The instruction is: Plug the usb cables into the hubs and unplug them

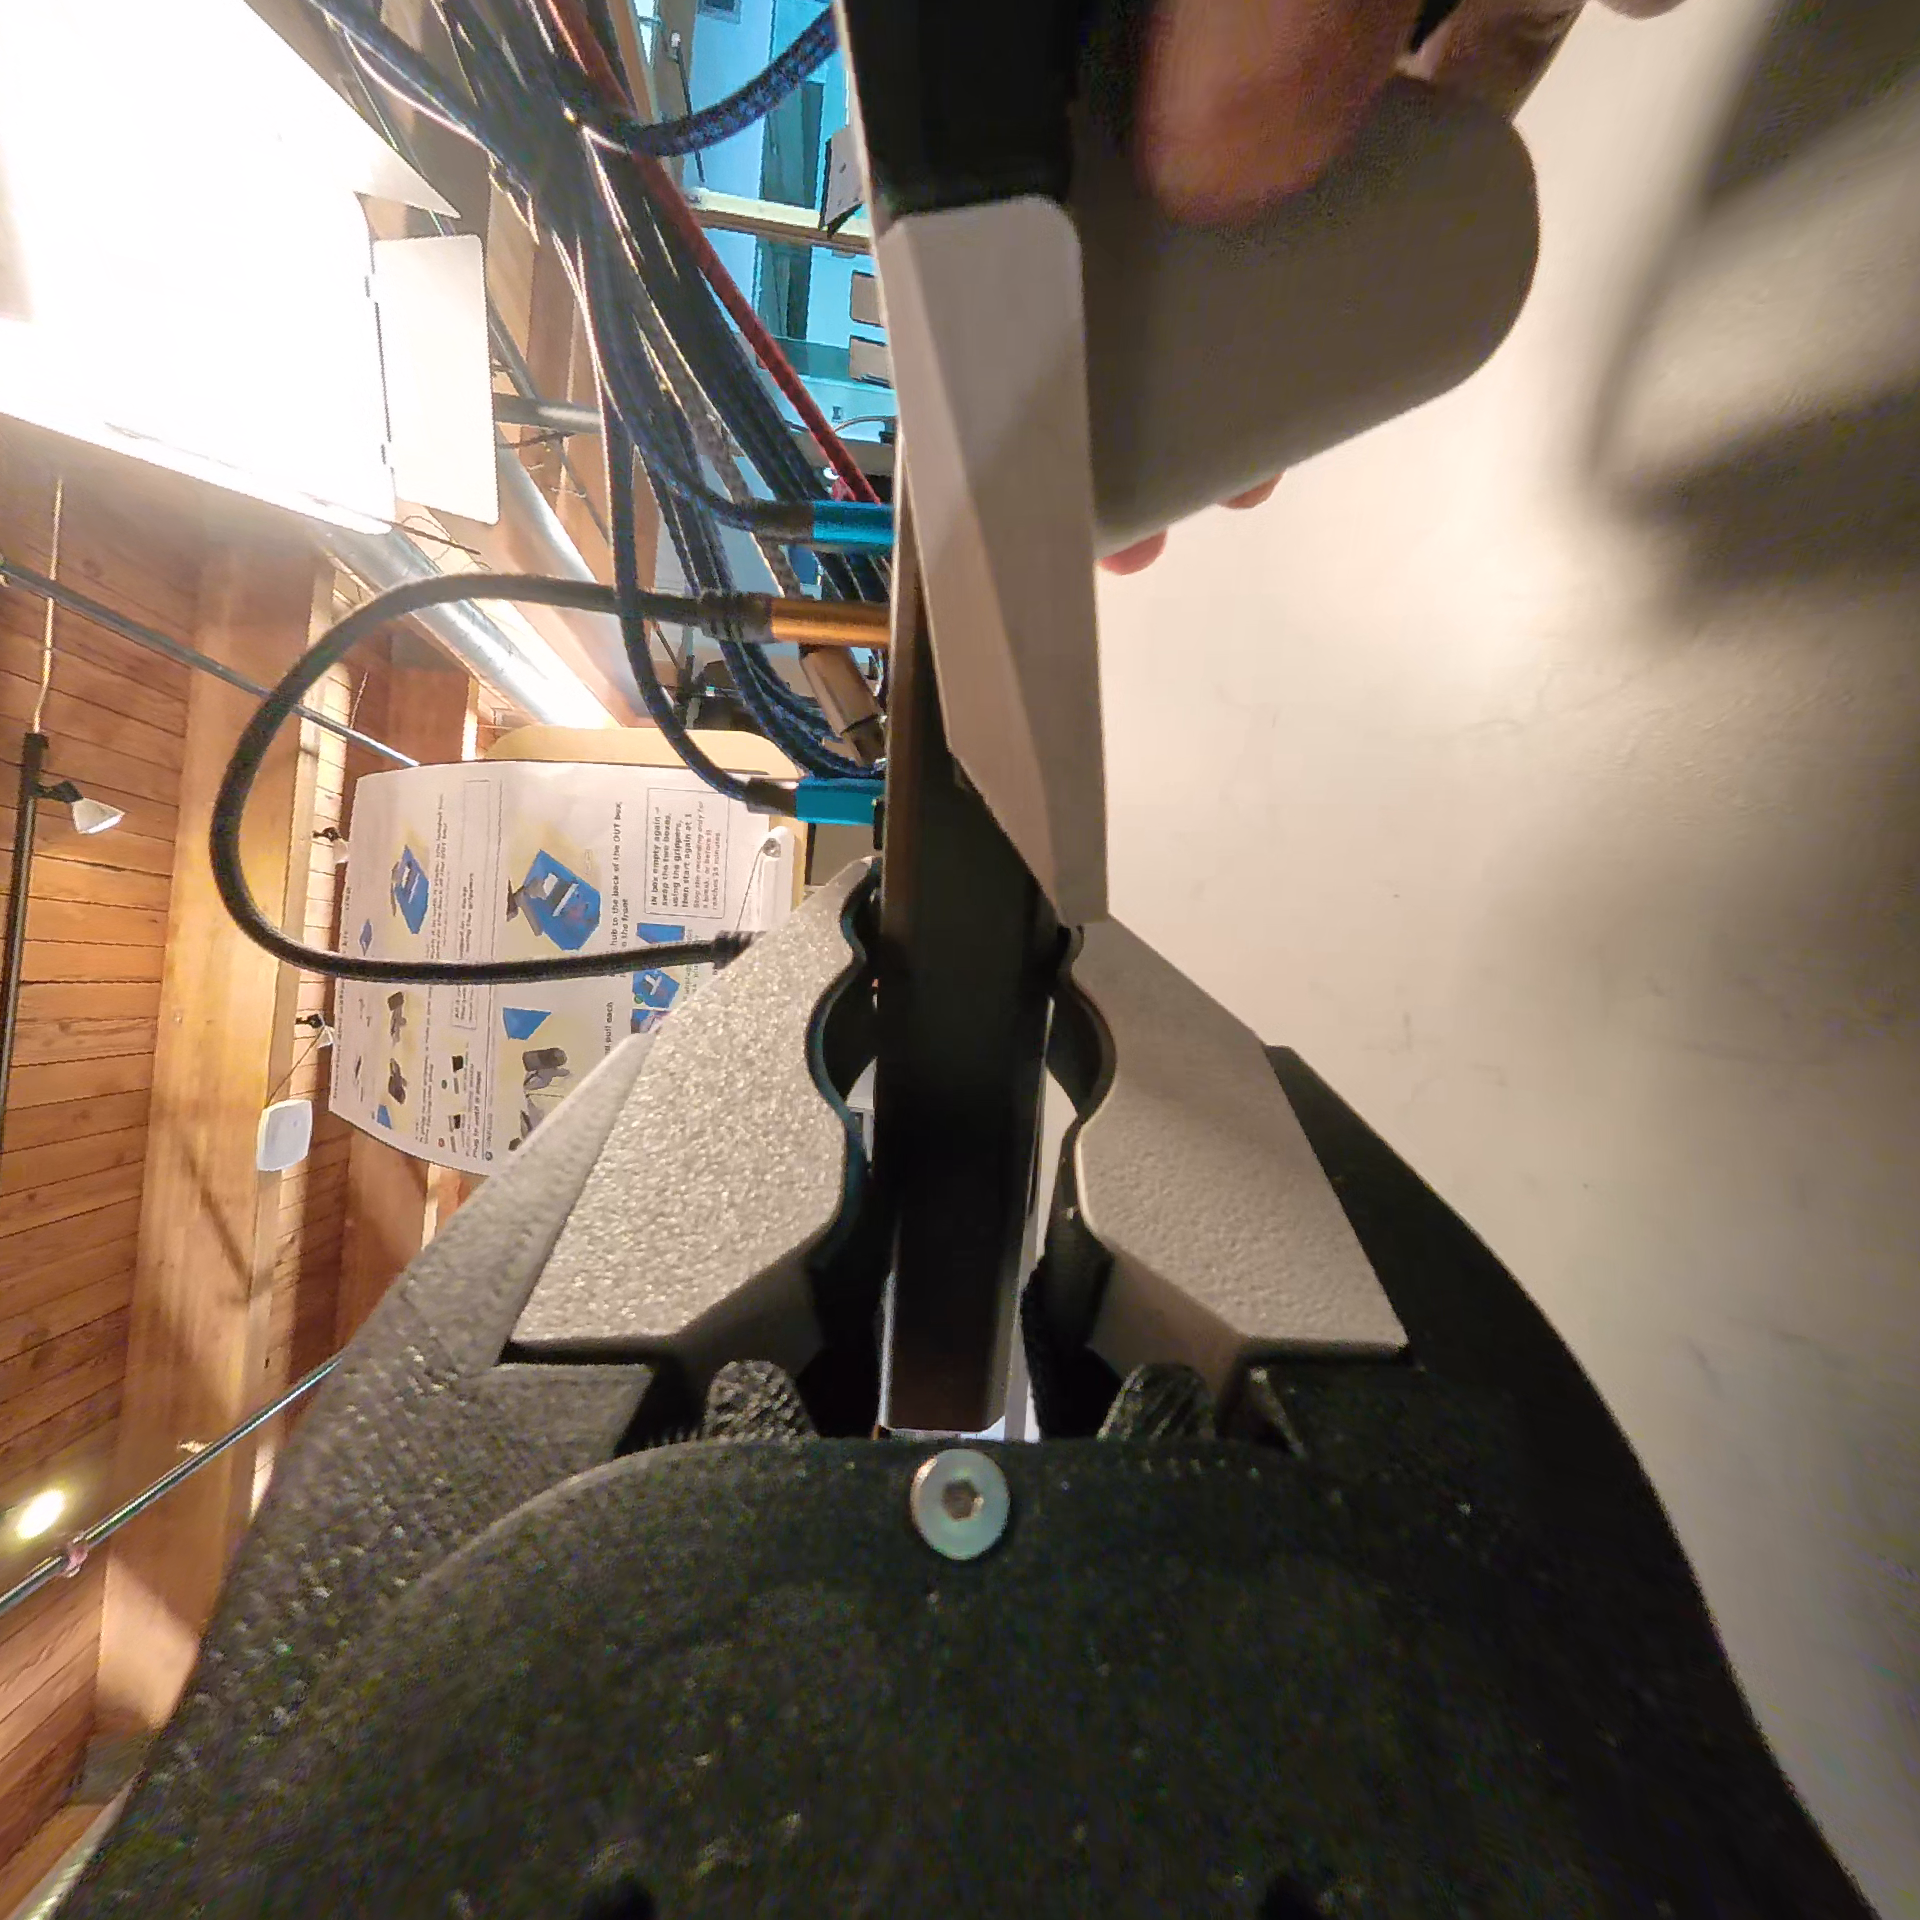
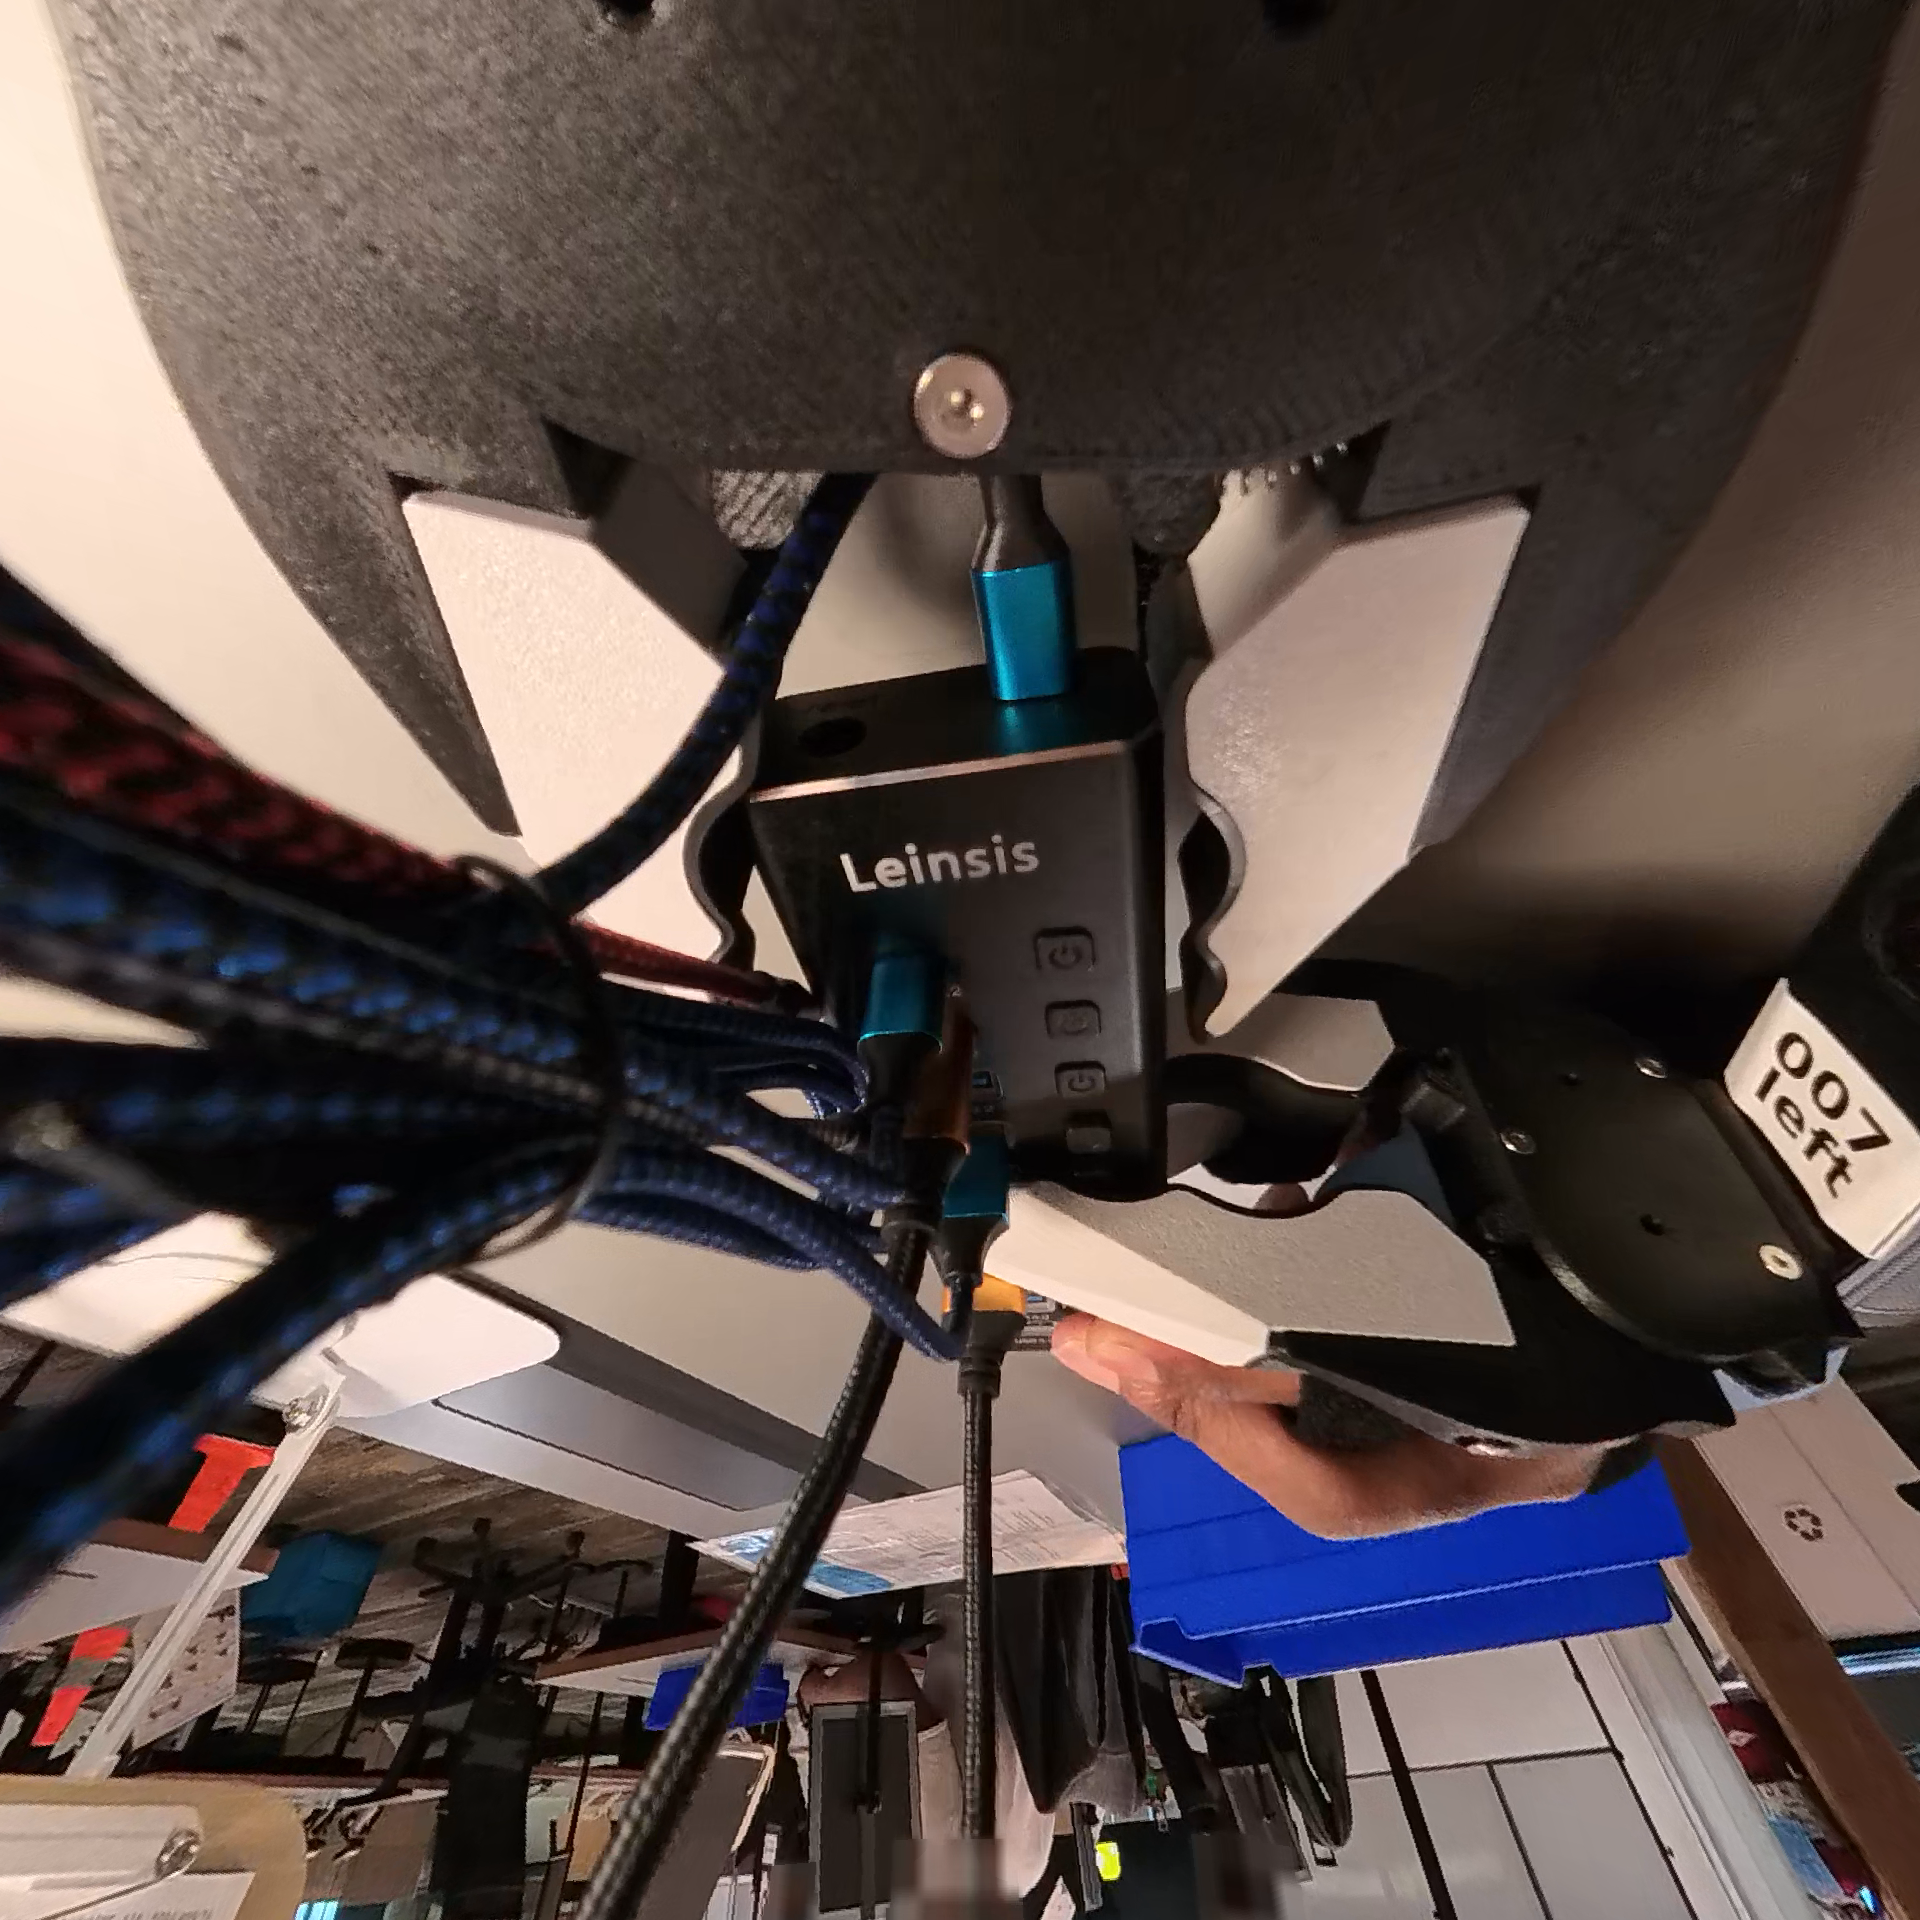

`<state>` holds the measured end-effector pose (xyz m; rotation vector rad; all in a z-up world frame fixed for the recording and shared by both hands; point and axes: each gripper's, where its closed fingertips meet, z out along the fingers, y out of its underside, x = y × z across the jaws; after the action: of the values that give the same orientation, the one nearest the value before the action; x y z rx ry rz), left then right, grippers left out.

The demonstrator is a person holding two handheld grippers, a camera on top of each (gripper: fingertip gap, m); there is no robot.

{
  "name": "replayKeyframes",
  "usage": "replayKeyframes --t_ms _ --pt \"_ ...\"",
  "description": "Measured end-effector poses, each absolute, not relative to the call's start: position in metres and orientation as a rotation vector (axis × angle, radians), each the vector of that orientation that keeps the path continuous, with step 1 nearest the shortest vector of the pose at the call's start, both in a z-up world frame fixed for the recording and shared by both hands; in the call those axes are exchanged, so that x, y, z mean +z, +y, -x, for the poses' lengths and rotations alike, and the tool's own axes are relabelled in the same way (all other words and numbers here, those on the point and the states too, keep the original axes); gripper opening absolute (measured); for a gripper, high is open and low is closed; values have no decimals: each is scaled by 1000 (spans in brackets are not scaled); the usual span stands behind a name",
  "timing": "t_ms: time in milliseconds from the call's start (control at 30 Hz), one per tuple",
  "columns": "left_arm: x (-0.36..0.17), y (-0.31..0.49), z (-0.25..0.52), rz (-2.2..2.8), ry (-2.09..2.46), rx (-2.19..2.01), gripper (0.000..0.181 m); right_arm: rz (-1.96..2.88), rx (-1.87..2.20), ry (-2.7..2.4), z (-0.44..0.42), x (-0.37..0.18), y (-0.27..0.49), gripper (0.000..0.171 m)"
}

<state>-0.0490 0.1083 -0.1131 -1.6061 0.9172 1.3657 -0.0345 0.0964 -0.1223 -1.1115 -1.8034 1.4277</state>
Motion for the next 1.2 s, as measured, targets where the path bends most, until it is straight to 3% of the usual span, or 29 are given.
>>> replayKeyframes --t_ms 200,633,700,1067,1200 --pt "-110 109 45 1551 915 1377 30 1029 1382 -1767 32 -112 98 81" --pt "-124 111 31 1511 984 1331 48 930 1358 -1646 25 -82 109 75" --pt "-131 110 25 1509 1026 1302 57 938 1372 -1644 24 -80 111 74" --pt "-152 105 23 1617 1044 1201 55 1030 1374 -1650 29 -88 123 74" --pt "-152 96 19 1728 850 930 55 1065 1403 -1639 30 -89 128 73"
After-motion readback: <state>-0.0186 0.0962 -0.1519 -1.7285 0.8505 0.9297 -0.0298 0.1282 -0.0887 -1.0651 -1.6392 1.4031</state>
